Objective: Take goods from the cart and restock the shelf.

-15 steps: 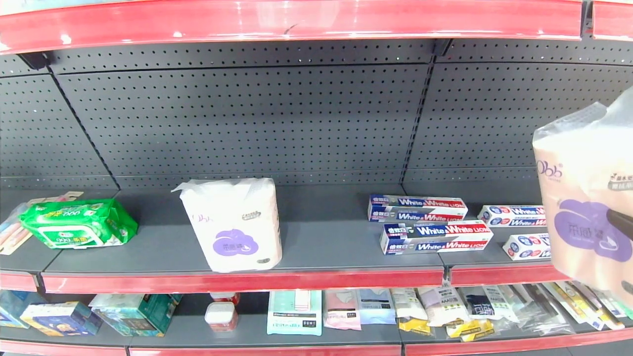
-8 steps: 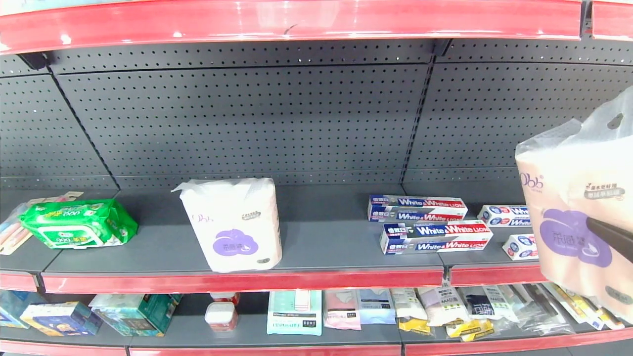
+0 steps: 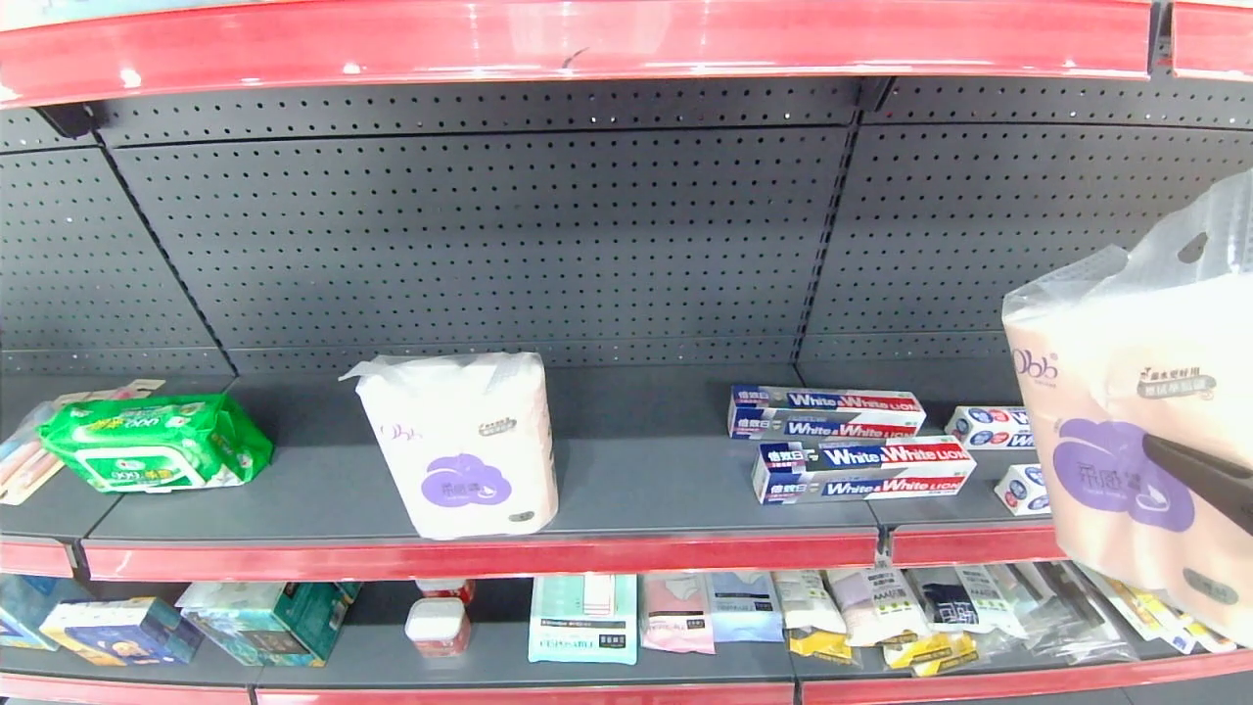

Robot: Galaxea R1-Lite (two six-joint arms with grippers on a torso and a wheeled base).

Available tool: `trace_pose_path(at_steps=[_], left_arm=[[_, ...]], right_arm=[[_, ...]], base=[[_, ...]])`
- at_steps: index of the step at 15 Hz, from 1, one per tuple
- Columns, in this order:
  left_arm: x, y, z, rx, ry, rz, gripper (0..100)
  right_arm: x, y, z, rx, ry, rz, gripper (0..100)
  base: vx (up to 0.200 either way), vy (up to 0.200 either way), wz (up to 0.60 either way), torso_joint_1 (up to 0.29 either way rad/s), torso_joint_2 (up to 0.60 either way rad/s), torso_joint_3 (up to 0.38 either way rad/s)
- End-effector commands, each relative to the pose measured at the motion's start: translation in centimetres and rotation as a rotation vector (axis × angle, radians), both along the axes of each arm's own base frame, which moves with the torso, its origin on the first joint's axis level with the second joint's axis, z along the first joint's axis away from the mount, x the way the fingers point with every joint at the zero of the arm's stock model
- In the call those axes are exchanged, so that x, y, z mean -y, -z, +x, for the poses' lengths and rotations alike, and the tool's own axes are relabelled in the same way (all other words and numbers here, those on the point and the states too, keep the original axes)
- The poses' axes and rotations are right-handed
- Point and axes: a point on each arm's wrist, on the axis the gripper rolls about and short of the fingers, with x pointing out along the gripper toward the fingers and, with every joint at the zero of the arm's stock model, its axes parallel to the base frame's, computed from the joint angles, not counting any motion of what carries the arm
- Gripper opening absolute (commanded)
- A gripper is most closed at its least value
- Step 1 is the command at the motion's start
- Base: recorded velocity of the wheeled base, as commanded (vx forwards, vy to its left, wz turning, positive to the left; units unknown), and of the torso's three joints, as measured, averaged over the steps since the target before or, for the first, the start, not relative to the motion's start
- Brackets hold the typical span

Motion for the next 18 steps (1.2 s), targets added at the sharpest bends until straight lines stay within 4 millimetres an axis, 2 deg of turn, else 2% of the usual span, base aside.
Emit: trace_pose_path(at_steps=[1,3,12,14,16,18], left_arm=[[0.0,0.0,0.0,-0.001,0.000,0.000,100],[0.0,0.0,0.0,-0.001,0.000,0.000,100],[0.0,0.0,0.0,-0.001,0.000,0.000,100],[0.0,0.0,0.0,-0.001,0.000,0.000,100],[0.0,0.0,0.0,-0.001,0.000,0.000,100],[0.0,0.0,0.0,-0.001,0.000,0.000,100]], right_arm=[[0.0,0.0,0.1,-0.005,-0.001,0.000,0],[0.0,0.0,0.1,-0.003,-0.001,0.000,0],[0.0,0.0,0.1,-0.002,0.001,0.000,0],[0.0,0.0,0.1,-0.005,0.001,0.000,0],[-0.5,-0.1,1.0,-0.021,-0.070,0.011,0],[-1.7,0.1,3.3,-0.023,-0.155,0.069,0]], base=[[0.000,0.000,0.00,0.000,0.00,0.000],[0.000,0.000,0.00,0.000,0.00,0.000],[0.000,0.000,0.60,0.002,0.00,0.001],[0.000,0.000,0.00,0.000,0.00,0.000],[0.000,0.000,0.00,0.000,0.00,0.000],[0.000,0.000,0.00,0.000,0.00,0.000]])
